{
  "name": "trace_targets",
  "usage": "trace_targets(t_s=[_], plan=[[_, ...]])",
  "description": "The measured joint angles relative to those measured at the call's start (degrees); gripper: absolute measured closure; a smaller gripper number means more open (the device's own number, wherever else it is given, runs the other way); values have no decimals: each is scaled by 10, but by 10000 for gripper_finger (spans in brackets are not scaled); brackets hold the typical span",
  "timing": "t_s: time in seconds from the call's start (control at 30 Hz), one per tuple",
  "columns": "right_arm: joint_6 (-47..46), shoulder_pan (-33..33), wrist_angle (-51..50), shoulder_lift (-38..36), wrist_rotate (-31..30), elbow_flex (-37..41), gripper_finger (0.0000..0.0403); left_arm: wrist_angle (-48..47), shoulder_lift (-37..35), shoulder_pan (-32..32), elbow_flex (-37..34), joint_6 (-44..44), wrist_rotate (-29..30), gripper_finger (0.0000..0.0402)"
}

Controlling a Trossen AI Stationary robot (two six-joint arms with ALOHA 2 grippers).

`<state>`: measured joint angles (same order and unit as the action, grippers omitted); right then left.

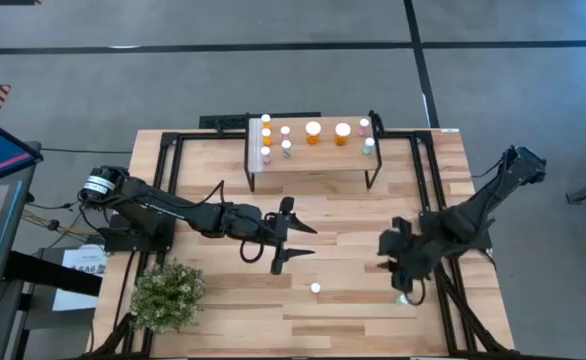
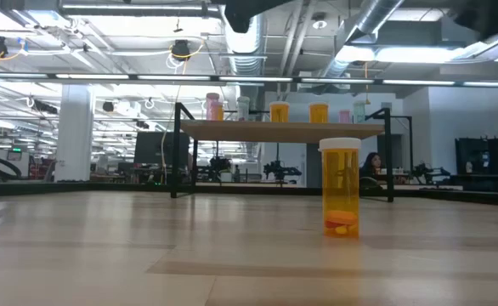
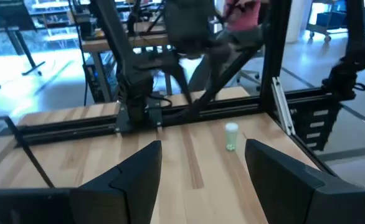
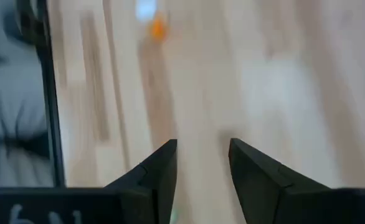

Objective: Pick and place medicine bottles onto shelf by color
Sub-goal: Put the small blue pill bottle on the shelf

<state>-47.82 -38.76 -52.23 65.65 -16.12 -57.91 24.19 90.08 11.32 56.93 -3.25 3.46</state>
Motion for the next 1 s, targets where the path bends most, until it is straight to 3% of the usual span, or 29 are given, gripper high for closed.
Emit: trace_targets(t_s=[0.13,0.37,0.53,0.7,1.0], plan=[[-58,-33,-34,40,55,0,237,0,0,-2,0,10,0,182],[-126,-82,-71,56,47,0,233,-56,-35,0,0,10,5,182],[-161,-114,-74,51,27,0,236,-128,-138,7,-23,4,39,182],[-204,-144,-73,54,27,0,238,-138,-276,15,-107,-1,81,182],[-277,-171,-68,59,27,0,235,-12,-517,16,-320,2,91,182]])
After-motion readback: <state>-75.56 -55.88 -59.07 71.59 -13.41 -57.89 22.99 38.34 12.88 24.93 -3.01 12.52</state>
